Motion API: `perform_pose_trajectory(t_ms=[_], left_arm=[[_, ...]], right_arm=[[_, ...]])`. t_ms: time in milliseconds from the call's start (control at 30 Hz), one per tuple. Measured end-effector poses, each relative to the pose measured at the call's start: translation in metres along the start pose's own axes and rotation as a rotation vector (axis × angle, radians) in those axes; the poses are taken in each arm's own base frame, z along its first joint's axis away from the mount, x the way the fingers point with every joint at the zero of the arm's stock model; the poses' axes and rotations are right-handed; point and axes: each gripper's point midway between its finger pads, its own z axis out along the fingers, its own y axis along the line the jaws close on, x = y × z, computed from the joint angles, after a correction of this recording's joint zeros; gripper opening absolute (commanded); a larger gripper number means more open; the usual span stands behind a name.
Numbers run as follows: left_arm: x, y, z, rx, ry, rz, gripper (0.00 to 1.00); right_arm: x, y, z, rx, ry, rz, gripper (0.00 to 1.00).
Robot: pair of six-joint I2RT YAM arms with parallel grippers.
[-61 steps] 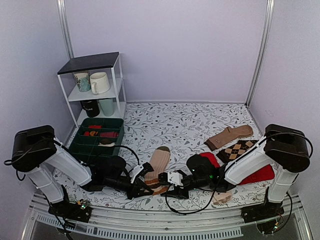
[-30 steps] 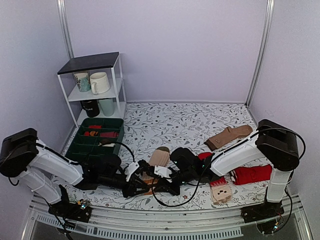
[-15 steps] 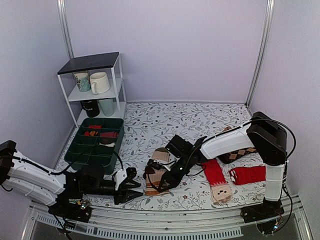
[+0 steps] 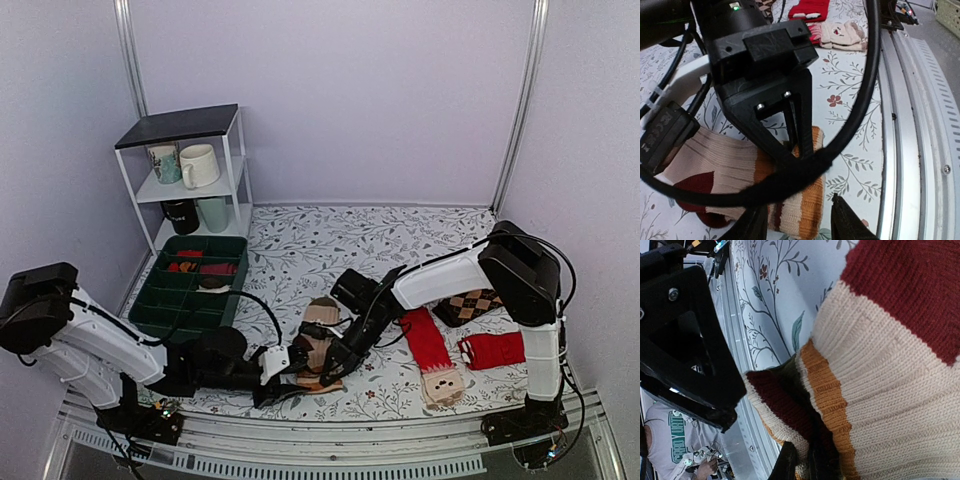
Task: Roll the socks
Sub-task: Roll a pair of socks at the center of the board.
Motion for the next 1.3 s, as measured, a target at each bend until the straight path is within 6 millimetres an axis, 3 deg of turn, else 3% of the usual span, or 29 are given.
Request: perform_pose_trajectory(t_ms=[500,600,767,900,1067,1133,1300], left_arm=[[0.023,-0.014,0.018,0.052,0.08,0.023,0.44],[0.025,-0.014,0.024,0.054,0.094,0.021,0.32],[0.026,-0.015,0.026,0.055,0.098,0.011,0.0],[0.025,-0.017,0.027,0.067,0.096,0.002,0.0],[0.025,-0.018,0.026,0.073,0.095,-0.039,0.0],[0.026,-0.019,0.024,0.085,0.088,-0.082,0.0],[0.032,-0.012,0.018,0.143,0.079,-0.24,0.0]], right_arm=[[0.005,0.0,0.0,-0.03,0.02,0.035,0.02],[0.006,0.0,0.0,-0.033,0.023,0.043,0.02],[0.009,0.001,0.0,-0.038,0.032,0.062,0.04],[0.01,0.001,0.0,-0.04,0.036,0.077,0.1],[0.008,0.004,-0.002,-0.045,0.007,0.054,0.26],[0.005,0.005,-0.011,0.003,-0.056,0.001,0.38],[0.007,0.016,-0.047,0.116,-0.336,-0.251,0.46]])
